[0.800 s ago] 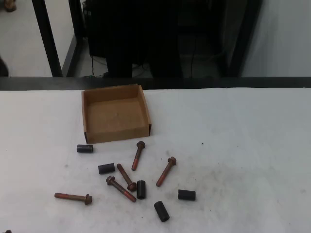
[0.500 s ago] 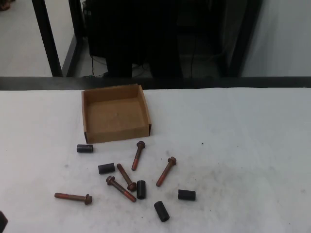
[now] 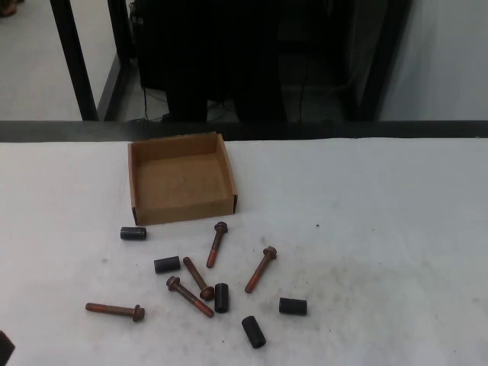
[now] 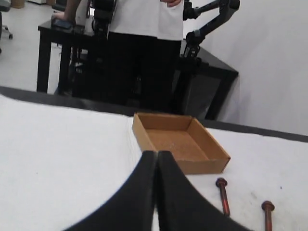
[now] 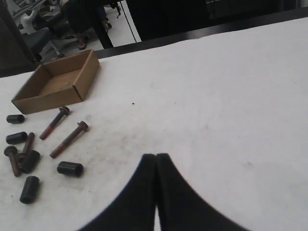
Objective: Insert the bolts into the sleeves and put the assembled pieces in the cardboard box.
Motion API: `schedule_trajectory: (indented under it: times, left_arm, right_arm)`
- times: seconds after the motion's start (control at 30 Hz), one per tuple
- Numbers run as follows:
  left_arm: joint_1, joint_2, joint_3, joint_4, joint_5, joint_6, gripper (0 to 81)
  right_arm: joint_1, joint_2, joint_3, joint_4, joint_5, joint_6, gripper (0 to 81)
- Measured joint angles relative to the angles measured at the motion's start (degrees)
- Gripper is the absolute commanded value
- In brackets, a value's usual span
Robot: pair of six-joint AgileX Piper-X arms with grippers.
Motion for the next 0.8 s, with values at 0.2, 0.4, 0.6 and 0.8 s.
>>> schedule_trajectory:
  times: [0.2,0.4,0.6,0.8]
  left_arm:
    - [-3.51,7.11,-6.13,5.63,1.17,0.57,0.8]
    - [-9.68,22.3,-14.36,10.15,1.65,8.65,0.8]
    - [-14.96,46.4,-28.56,22.33,2.93,20.02,0.8]
    - [-15.24,63.09,-40.43,33.76,2.99,47.41,0.8]
  right_arm:
    - [4.5,6.21,-4.61,1.44,-0.14,-1.57,0.2]
    - [9.83,18.88,-11.55,1.57,-0.14,-3.0,0.2]
    - [17.55,37.45,-24.57,2.06,-2.7,-6.01,0.2]
    - [21.94,49.79,-34.52,2.66,-3.81,-21.92,0.2]
